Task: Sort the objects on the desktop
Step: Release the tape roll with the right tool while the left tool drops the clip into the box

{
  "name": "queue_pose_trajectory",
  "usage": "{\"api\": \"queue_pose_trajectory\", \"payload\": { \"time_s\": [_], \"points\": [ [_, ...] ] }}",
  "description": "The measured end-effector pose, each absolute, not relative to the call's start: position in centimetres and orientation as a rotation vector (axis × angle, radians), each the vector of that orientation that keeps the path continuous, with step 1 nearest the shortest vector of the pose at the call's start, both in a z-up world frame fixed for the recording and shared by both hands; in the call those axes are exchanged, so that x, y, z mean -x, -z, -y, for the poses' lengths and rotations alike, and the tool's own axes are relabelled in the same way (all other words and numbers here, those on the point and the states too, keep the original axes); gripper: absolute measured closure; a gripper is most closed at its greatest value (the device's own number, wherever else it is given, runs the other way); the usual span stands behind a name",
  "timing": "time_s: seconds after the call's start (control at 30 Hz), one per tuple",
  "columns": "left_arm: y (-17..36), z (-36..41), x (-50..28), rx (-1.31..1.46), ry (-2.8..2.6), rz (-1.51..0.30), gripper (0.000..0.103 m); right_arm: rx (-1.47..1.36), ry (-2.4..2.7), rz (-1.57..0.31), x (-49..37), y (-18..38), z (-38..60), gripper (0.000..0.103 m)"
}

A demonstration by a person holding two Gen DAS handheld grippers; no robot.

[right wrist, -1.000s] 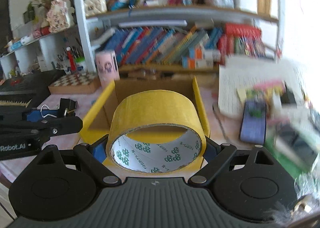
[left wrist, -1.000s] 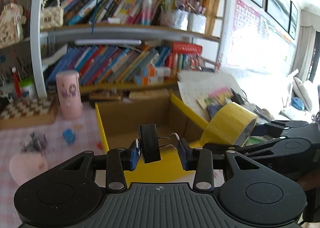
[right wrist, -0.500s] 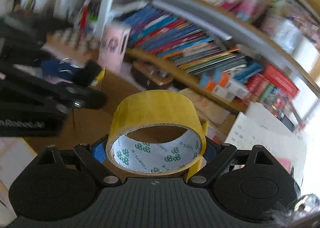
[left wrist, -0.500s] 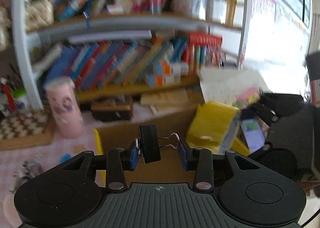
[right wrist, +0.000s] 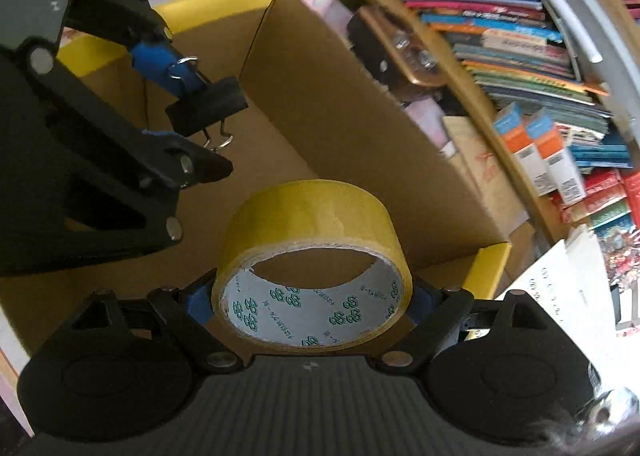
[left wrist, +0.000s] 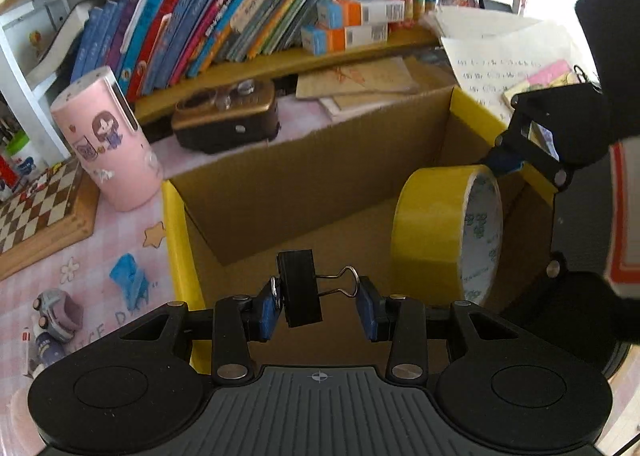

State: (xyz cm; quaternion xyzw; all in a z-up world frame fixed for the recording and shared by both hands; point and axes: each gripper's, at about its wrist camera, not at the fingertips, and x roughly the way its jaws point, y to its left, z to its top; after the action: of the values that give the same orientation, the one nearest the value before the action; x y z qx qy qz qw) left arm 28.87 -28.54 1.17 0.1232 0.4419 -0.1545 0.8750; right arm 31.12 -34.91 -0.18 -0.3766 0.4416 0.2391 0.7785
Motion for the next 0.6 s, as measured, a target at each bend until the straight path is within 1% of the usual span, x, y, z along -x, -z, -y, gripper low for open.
{"api": "queue_pose_trajectory", "payload": {
  "time_s": [0.07, 0.13, 0.2, 0.23, 0.37, 0.47, 0.53, 0.6],
  "points": [
    [-1.1, 28.5, -28.6, -0.27, 0.321, -0.913, 0.057, 0.808, -0.52, -0.959, -31.3, 0.4, 34.9, 0.013],
    [-1.3, 28.5, -28.4, -0.277, 0.325, -0.896, 0.04, 0.794, -0.521, -0.952, -31.5, 0.3, 34.9, 0.01],
    [-1.6, 28.5, -28.3, -0.283, 0.324, -0.864, 0.034, 0.785, -0.517, -0.925, -31.5, 0.2, 35.0, 0.006],
    [-1.7, 28.3, -28.1, -0.286, 0.319, -0.848, 0.031, 0.785, -0.511, -0.903, -31.3, -0.1, 35.0, 0.004],
    [-3.1, 27.5, -26.7, -0.268, 0.321, -0.784, 0.029, 0.766, -0.491, -0.812, -30.2, -1.7, 35.6, 0.004],
    [-4.7, 26.6, -24.4, -0.253, 0.32, -0.702, 0.027, 0.731, -0.476, -0.719, -28.2, -3.6, 36.4, 0.004],
    [-5.7, 25.9, -22.7, -0.237, 0.316, -0.647, 0.023, 0.694, -0.473, -0.653, -26.3, -4.9, 37.1, 0.004],
    [-6.7, 25.3, -20.7, -0.219, 0.307, -0.597, 0.021, 0.666, -0.464, -0.6, -24.7, -5.9, 37.5, 0.004]
  ]
}}
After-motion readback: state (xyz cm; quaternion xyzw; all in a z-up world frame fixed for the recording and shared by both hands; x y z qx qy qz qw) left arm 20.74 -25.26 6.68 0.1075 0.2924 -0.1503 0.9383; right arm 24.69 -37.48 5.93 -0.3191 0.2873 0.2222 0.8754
